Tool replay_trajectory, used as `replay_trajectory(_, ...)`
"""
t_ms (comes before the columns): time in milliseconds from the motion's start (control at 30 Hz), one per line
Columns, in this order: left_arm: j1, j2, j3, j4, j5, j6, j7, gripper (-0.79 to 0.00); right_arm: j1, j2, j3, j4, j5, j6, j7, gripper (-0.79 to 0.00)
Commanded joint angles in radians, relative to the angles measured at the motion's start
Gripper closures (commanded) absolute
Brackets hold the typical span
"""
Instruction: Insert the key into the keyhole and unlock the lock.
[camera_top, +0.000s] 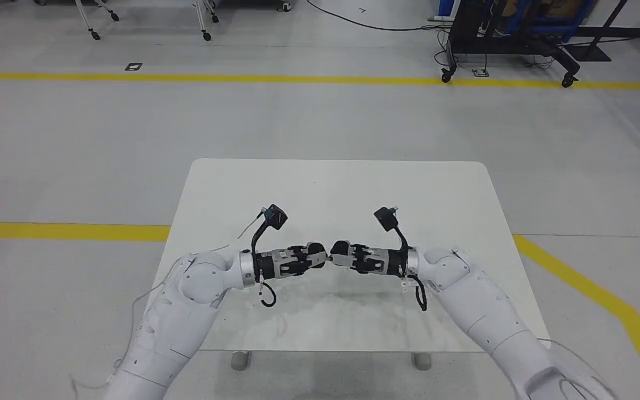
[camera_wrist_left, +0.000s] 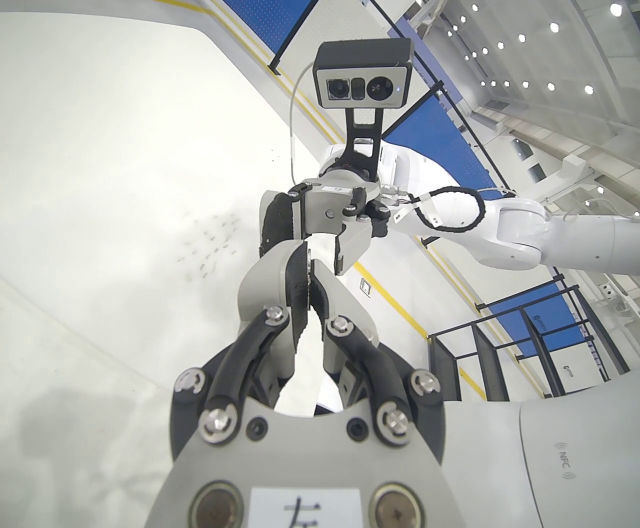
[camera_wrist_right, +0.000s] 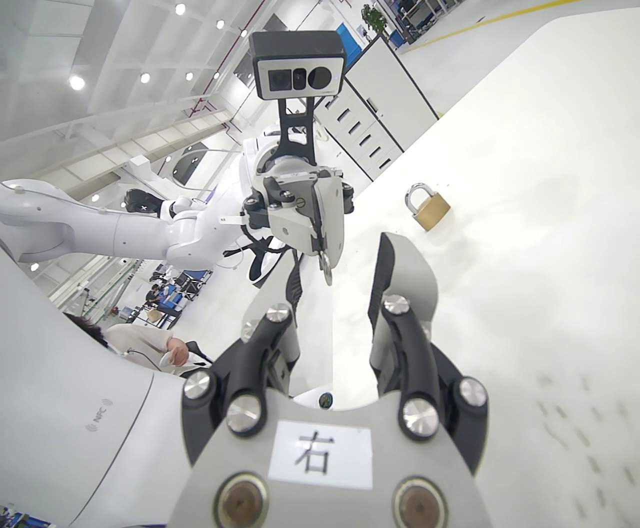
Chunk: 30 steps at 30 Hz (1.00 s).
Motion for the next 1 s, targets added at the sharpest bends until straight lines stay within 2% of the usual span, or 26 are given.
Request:
replay_trajectory(0,0.0,0.001,0.004,-0.001,0.007,-0.002,0.005,0.0,0.003,0.001,-0.006,0.0,0.003,0.0,0.0,-0.182)
replay_trajectory(33,0.0,0.002,0.006,-0.001,0.01,-0.004,0.006,0.0,0.004,0.002,-0.007,0.001,0.006,0.0,0.0,-0.111)
replay_trajectory(67,0.0,0.003,0.008,-0.001,0.012,-0.004,0.007,0.0,0.004,0.003,-0.009,0.002,0.008,0.0,0.0,0.0)
replay_trajectory(267,-0.003,0.007,0.013,-0.002,0.018,-0.013,0.024,0.0,0.005,0.008,-0.016,0.002,0.012,0.0,0.0,0.0)
replay_trajectory(300,-0.002,0.008,0.012,-0.002,0.024,-0.011,0.037,-0.286,0.004,0.009,-0.017,0.001,0.012,0.0,0.0,0.0)
replay_trajectory(333,-0.001,0.008,0.012,-0.004,0.034,-0.01,0.048,-0.748,0.002,0.011,-0.017,-0.001,0.016,0.0,0.0,0.0)
replay_trajectory(367,-0.001,0.009,0.011,-0.006,0.046,-0.008,0.059,-0.785,0.001,0.012,-0.016,-0.004,0.021,0.0,0.0,0.0)
replay_trajectory(667,0.002,0.01,0.008,-0.008,0.056,-0.008,0.088,-0.785,-0.021,0.032,0.035,-0.021,0.05,0.0,-0.004,0.0)
replay_trajectory(900,0.002,0.01,0.008,-0.008,0.056,-0.008,0.088,-0.785,-0.076,0.074,0.197,-0.041,0.04,0.0,-0.058,0.0)
replay_trajectory(967,0.002,0.01,0.008,-0.008,0.056,-0.008,0.088,-0.785,-0.076,0.074,0.197,-0.041,0.04,0.0,-0.058,0.0)
